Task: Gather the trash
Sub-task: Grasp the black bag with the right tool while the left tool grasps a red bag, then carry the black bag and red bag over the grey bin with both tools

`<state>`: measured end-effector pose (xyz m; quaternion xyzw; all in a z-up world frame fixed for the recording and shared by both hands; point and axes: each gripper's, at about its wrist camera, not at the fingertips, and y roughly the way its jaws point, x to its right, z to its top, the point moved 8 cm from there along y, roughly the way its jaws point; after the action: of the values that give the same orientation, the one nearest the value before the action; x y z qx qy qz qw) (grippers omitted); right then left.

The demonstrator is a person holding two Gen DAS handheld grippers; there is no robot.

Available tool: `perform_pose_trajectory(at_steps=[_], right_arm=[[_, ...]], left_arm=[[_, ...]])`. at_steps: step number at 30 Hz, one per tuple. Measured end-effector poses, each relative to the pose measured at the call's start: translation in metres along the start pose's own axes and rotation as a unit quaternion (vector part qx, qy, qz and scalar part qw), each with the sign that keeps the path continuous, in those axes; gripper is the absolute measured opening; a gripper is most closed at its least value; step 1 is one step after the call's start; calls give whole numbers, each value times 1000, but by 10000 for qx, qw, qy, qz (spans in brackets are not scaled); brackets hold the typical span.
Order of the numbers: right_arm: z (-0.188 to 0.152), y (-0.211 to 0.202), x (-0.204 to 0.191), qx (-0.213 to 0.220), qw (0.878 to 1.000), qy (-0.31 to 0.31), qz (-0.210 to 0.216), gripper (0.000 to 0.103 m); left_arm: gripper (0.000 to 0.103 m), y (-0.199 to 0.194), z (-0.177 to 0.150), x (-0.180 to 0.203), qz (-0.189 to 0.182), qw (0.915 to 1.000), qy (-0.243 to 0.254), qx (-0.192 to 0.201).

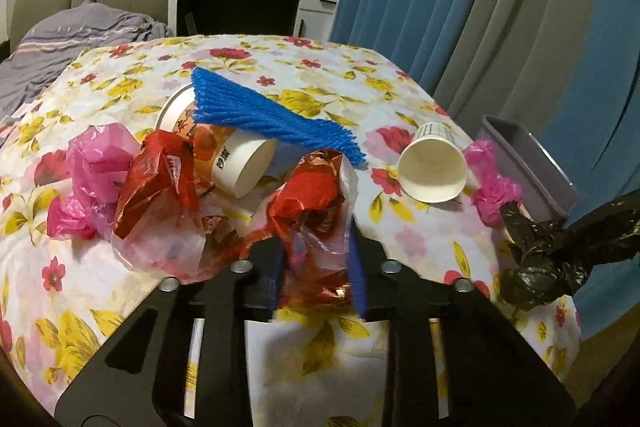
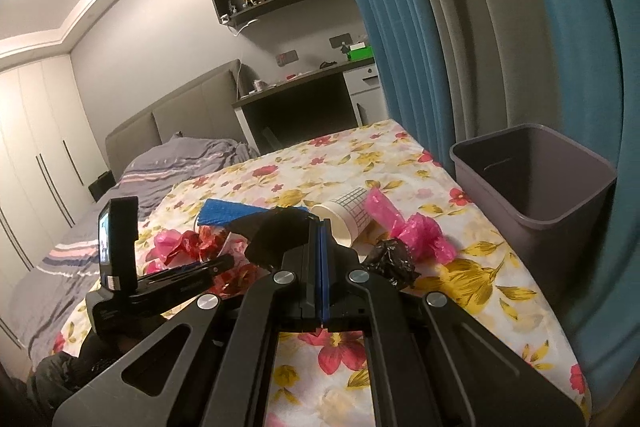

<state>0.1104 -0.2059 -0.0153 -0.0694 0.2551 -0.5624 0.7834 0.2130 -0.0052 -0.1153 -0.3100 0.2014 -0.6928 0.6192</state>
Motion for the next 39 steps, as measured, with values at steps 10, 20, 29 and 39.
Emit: perform_pose_trajectory(at_steps=[10, 20, 29, 39], right_arm=[[4, -10, 10, 59, 9999, -1, -110, 1], [10, -19, 23, 128, 9997, 52, -197, 1], [36, -31, 38, 380, 9986, -29, -364, 1], [84, -38, 95, 765, 9927, 76, -926, 1]], left_arm=[[21, -36, 13, 14, -294, 9989, -13, 377], [21, -61, 25, 37, -585, 9963, 150, 611], [21, -66, 40, 64, -874, 9935, 370, 635], [21, -65, 69, 139, -1330, 9840, 906, 766]])
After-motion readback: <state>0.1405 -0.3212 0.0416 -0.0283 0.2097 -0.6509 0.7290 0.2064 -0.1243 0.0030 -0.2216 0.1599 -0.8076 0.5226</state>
